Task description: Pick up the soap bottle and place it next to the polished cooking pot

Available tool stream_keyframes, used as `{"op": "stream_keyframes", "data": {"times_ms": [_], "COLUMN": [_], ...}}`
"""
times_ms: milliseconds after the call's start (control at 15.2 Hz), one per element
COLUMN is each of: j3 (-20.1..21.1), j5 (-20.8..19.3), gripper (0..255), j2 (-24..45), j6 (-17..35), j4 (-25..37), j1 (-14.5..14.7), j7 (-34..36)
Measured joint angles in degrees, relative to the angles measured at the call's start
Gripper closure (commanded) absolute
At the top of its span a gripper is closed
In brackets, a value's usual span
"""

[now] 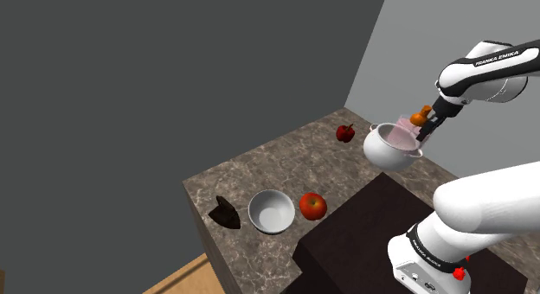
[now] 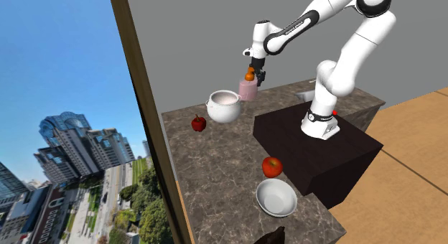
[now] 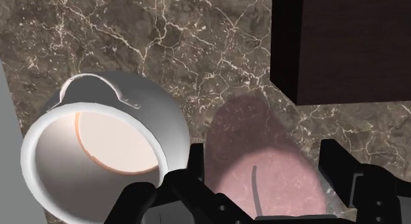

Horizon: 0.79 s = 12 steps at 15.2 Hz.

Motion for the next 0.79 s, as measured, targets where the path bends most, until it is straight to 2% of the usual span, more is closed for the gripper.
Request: {"op": "stream_keyframes", "data": {"times_ms": [792], "j3": [-3.2], "j5": [2.6], "gripper": [255], "j2": [9.1], "j6": [12.2], "j4": [-3.4], "j1": [2.0], "j7": [-2.6]}}
